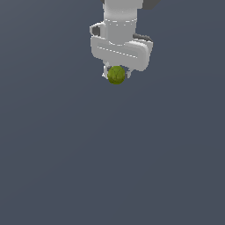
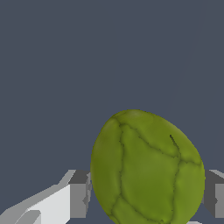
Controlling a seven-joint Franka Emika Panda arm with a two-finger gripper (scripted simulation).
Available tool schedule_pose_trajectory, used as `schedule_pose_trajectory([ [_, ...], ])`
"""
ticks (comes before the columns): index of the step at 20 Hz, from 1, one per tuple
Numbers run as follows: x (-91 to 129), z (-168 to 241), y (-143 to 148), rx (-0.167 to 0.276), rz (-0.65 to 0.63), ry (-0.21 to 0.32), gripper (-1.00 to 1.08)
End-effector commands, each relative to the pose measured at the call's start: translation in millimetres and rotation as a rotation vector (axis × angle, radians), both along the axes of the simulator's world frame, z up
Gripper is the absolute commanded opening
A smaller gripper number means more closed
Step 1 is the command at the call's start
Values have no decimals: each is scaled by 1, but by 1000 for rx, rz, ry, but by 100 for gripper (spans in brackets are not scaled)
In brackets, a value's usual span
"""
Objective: Pick up the object and move it to a goal position.
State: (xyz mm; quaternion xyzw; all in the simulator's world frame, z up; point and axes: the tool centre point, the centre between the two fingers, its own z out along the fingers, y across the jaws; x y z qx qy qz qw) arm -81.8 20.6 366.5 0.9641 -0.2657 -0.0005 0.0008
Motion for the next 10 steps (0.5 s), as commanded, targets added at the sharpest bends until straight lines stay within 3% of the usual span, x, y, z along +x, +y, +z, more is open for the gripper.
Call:
schedule_pose_trajectory([
  [1, -12, 27, 6, -1, 0, -1, -100],
  [10, -43, 104, 25, 0, 0, -2, -100],
])
